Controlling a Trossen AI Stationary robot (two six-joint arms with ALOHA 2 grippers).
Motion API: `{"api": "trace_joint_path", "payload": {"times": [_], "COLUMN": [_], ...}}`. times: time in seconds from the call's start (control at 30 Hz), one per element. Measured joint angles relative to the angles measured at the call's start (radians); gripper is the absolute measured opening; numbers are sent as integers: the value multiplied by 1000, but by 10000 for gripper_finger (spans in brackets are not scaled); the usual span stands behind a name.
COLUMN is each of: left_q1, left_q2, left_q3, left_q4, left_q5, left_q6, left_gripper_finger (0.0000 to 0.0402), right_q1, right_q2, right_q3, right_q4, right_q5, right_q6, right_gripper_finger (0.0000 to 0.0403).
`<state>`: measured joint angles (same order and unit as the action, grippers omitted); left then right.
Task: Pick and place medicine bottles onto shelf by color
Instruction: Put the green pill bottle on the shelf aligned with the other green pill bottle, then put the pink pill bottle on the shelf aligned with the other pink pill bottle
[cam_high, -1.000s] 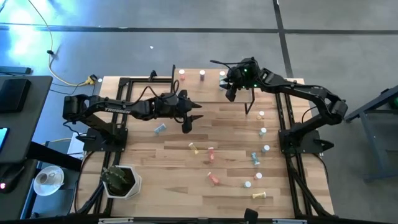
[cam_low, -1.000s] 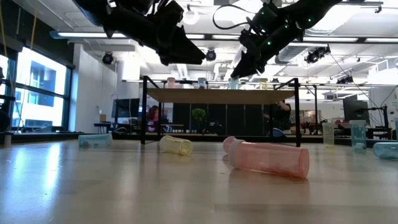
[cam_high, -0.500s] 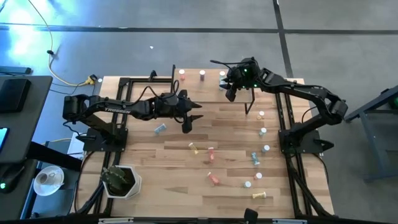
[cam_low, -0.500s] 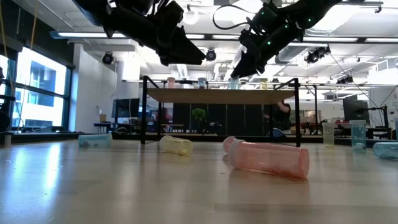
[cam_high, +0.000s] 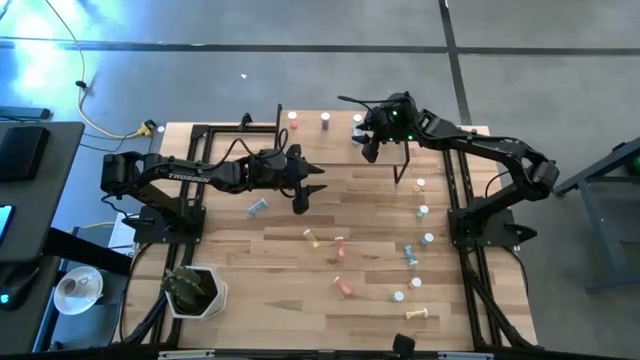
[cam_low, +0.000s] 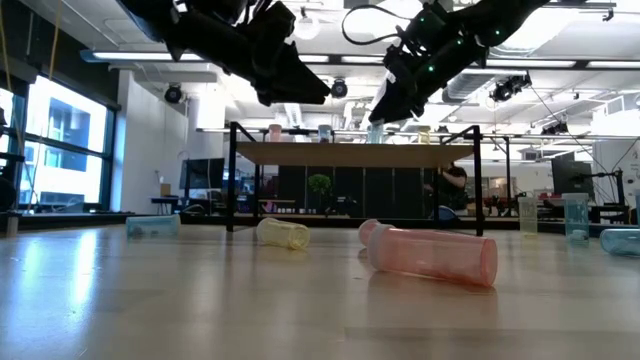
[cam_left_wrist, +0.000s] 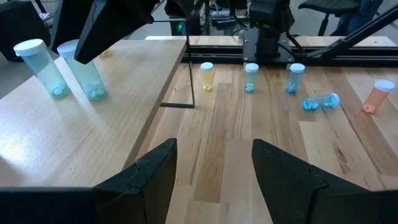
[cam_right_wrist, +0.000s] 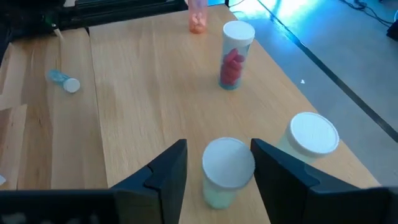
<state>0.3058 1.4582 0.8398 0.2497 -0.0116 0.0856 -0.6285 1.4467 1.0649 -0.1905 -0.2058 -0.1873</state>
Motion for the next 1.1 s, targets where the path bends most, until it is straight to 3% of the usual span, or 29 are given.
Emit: {"api": "trace_joint_path", "payload": {"times": [0.13,0.83,1.1], "left_q1": [0,0,0], "left_q2": [0,0,0], "left_q3": [0,0,0], "left_q4": [-2,-52,-74], "left_q5": [0,0,0], "left_q6": [0,-4,-4], "left_gripper_finger": [200,200,200], "right_q1": [0,0,1], "right_q2": [0,-1,-58], "right_q3": [0,0,0], "right_q4": [0,23,21], "right_q5": [40,32,29], "right_q6": [-7,-23,-13], "right_gripper_finger": [169,169,169]}}
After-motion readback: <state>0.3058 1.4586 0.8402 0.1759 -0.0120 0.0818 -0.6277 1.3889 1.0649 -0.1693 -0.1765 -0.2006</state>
